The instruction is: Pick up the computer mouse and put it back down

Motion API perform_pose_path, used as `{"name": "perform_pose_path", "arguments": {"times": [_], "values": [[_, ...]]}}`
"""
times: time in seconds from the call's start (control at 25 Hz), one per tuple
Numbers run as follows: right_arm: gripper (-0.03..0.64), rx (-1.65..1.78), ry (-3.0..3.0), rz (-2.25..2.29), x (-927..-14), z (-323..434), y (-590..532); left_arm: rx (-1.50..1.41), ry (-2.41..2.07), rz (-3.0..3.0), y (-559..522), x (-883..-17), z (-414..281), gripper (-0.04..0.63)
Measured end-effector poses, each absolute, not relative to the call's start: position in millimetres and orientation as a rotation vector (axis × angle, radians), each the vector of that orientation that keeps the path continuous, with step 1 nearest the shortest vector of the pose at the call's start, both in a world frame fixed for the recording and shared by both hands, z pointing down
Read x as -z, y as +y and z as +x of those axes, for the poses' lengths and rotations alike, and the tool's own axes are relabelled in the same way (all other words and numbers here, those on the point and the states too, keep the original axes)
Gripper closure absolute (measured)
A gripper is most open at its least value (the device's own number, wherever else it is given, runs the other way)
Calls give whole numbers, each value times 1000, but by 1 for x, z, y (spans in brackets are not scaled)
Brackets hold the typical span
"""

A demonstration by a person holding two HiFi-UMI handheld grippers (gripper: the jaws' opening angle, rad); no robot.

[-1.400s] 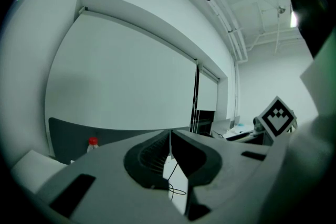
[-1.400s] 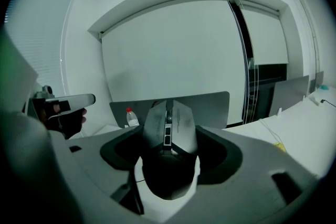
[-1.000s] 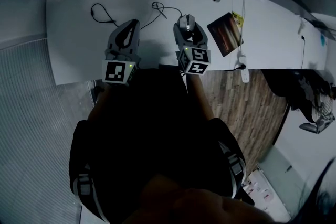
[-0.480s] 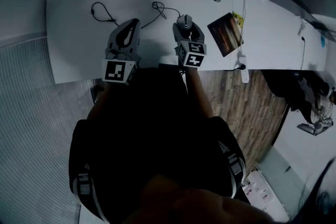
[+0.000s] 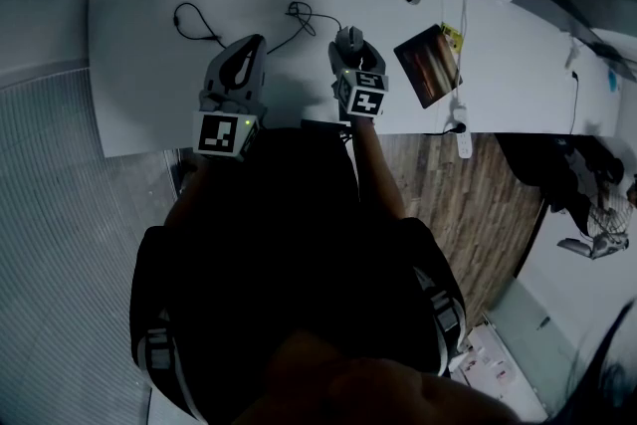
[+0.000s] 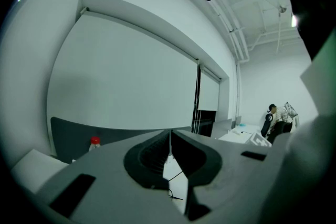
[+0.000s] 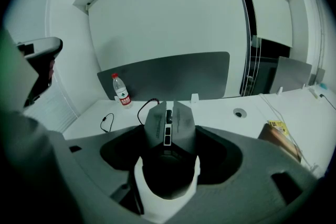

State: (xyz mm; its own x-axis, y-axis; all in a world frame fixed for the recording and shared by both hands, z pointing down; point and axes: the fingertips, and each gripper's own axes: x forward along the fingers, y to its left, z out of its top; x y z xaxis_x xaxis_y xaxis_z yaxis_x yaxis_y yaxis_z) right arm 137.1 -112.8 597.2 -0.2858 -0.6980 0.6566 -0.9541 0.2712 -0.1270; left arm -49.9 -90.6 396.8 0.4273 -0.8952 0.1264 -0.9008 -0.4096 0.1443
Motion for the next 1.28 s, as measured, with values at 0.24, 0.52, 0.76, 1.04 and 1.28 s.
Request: {"name": "perform_pose_path", "arguments": {"times": [0.24,0.52,0.76,1.04,1.28], "values": [[325,-732,-2026,1451,-619,139,-114,-58,-1579,2487,-90,-400,-51,583],[327,-768,-2004,1398,-642,130,-117,-93,-1554,2506,-88,-405,-51,583],[325,-793,-1943,1364,-675,134,-116,-49,-1580,2475,-93,-401,-52,583],[327,-844,-1882,1324,-711,138,-112,-50,-1581,2487,-96,-404,-51,583],[325,-882,-1842,1288,-735,139,-109,-67,-1567,2495,-98,-405,-48,583]]}}
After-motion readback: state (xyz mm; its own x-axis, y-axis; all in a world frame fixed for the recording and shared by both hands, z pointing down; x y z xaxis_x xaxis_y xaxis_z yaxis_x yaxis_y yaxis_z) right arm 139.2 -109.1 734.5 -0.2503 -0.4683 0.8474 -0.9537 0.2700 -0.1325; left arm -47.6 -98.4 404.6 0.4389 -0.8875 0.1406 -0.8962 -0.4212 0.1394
